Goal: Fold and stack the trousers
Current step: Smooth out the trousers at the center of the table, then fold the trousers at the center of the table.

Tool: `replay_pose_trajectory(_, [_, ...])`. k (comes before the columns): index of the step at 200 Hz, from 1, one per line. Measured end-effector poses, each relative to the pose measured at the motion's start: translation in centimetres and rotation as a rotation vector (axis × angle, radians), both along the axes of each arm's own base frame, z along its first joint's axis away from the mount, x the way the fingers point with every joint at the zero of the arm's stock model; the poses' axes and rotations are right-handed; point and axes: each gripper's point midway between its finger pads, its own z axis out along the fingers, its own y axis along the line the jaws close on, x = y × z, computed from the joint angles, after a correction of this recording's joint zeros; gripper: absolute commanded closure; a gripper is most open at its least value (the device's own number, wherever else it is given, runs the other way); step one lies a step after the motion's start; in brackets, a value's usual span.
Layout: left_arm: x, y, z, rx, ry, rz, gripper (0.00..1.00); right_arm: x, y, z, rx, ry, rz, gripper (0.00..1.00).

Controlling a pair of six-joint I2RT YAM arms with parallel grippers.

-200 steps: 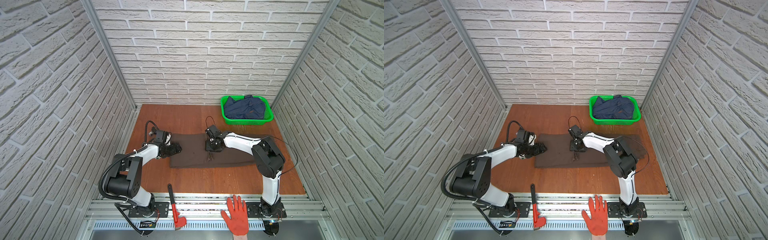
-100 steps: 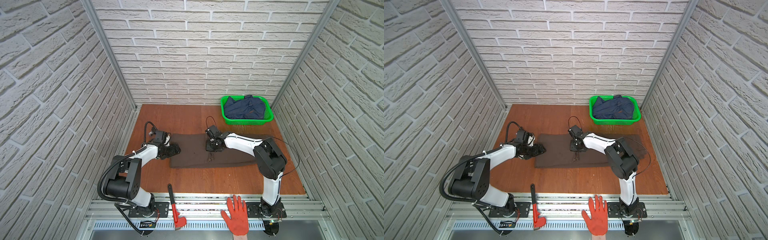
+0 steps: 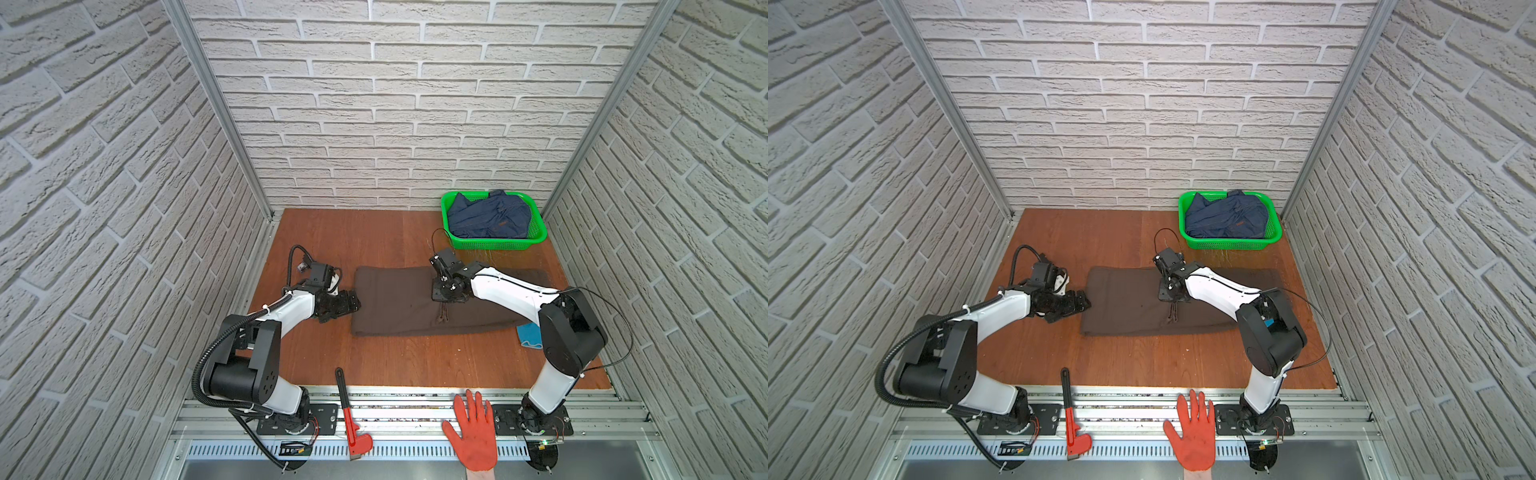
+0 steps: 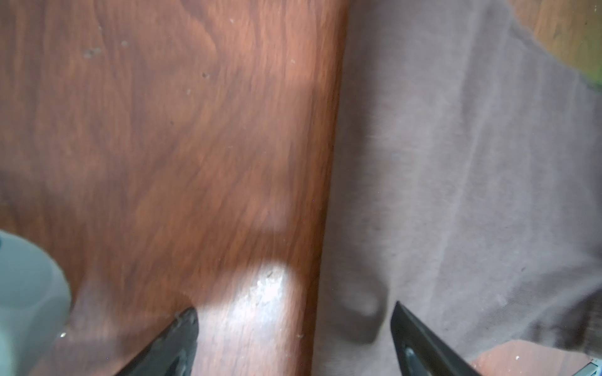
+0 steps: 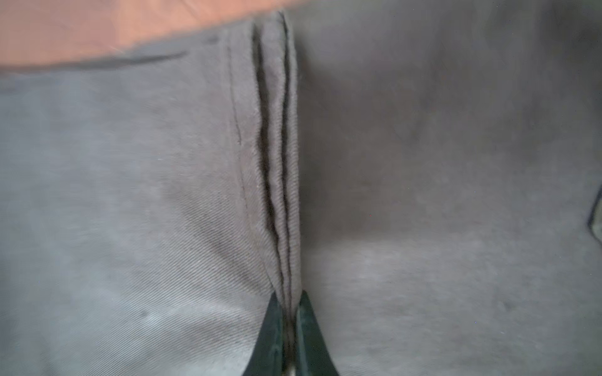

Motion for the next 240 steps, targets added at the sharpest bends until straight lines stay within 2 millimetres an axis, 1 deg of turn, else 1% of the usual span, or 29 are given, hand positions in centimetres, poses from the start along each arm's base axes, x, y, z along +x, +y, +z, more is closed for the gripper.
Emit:
replay_pose_trajectory(24, [0.0, -0.1, 0.0, -0.005, 0.001, -0.001, 0.09, -0.1, -0.7, -0.8, -0.012, 0.020, -0.012, 0.94])
replay_pose_trajectory(30, [0.0, -0.1, 0.0, -0.007, 0.001, -0.003, 0.10, -0.1, -0.8, -0.9, -0.014, 0.023, -0.014, 0.93])
replay_pose_trajectory(39, [-0.1, -0.2, 0.1, -0.014, 0.003, -0.004, 0.11, 0.0, -1.0, -1.1, -0.016, 0.024, -0.016, 0.87])
replay_pose_trajectory(53, [-0.1, -0.4, 0.1, -0.025, 0.007, -0.007, 0.13, -0.1, -1.1, -1.2, -0.019, 0.028, -0.020, 0.72])
replay_pose_trajectory(63, [-0.2, -0.5, 0.0, -0.030, 0.010, -0.011, 0.15, 0.0, -1.4, -1.4, -0.026, 0.030, -0.021, 0.65])
replay_pose_trajectory(75, [-0.2, -0.8, 0.0, -0.039, 0.011, -0.016, 0.20, 0.0, -1.6, -1.4, -0.032, 0.033, -0.023, 0.59])
replay_pose_trajectory(83, [-0.2, -1.0, -0.1, -0.046, 0.013, -0.020, 0.23, 0.0, -1.7, -1.4, -0.035, 0.032, -0.023, 0.57])
replay_pose_trajectory(117, [0.6, -1.9, -0.2, -0.086, -0.001, -0.025, 0.32, -0.1, -2.0, -1.3, -0.049, 0.032, -0.020, 0.56])
replay_pose_trajectory(140, [1.4, -2.8, -0.3, -0.123, -0.014, -0.034, 0.40, -0.2, -2.3, -0.9, -0.057, 0.031, -0.018, 0.55])
replay_pose_trajectory(163, [2.0, -4.0, -0.5, -0.155, -0.018, -0.052, 0.56, -0.3, -2.5, 0.1, -0.051, 0.015, -0.016, 0.55])
replay_pose_trajectory(176, [2.1, -4.5, -0.8, -0.169, -0.014, -0.065, 0.62, -0.2, -2.7, 0.8, -0.045, 0.000, -0.019, 0.56])
replay_pose_trajectory(198, [2.0, -4.7, -0.9, -0.176, -0.009, -0.072, 0.70, -0.1, -3.0, 1.8, -0.037, -0.022, -0.024, 0.55])
replay_pose_trajectory(210, [1.8, -4.7, -1.0, -0.174, -0.004, -0.072, 0.81, 0.0, -3.3, 2.3, -0.035, -0.031, -0.029, 0.55])
replay_pose_trajectory(219, [1.5, -4.6, -1.2, -0.173, 0.008, -0.069, 0.91, 0.0, -3.4, 2.5, -0.034, -0.038, -0.030, 0.55])
replay_pose_trajectory(225, [1.3, -4.6, -1.3, -0.172, 0.017, -0.068, 1.00, 0.0, -3.6, 2.7, -0.034, -0.042, -0.031, 0.55])
replay_pose_trajectory(240, [1.1, -4.5, -1.2, -0.165, 0.022, -0.068, 1.00, -0.1, -4.0, 3.0, -0.036, -0.050, -0.033, 0.56])
